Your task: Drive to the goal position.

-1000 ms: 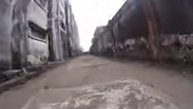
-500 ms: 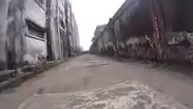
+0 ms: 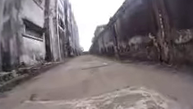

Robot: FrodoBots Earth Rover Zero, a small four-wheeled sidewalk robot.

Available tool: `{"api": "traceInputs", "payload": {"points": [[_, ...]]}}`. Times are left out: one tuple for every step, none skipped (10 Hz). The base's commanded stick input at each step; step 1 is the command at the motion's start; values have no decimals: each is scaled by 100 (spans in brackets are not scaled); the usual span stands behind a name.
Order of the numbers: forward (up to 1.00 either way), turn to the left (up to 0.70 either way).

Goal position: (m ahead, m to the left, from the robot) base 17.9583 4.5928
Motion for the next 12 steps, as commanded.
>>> {"api": "traceInputs", "payload": {"points": [[50, 0], [50, 0], [50, 0], [50, 0], [50, 0], [50, 0], [50, 0], [50, 0], [50, 0], [50, 0], [50, 0], [50, 0]]}}
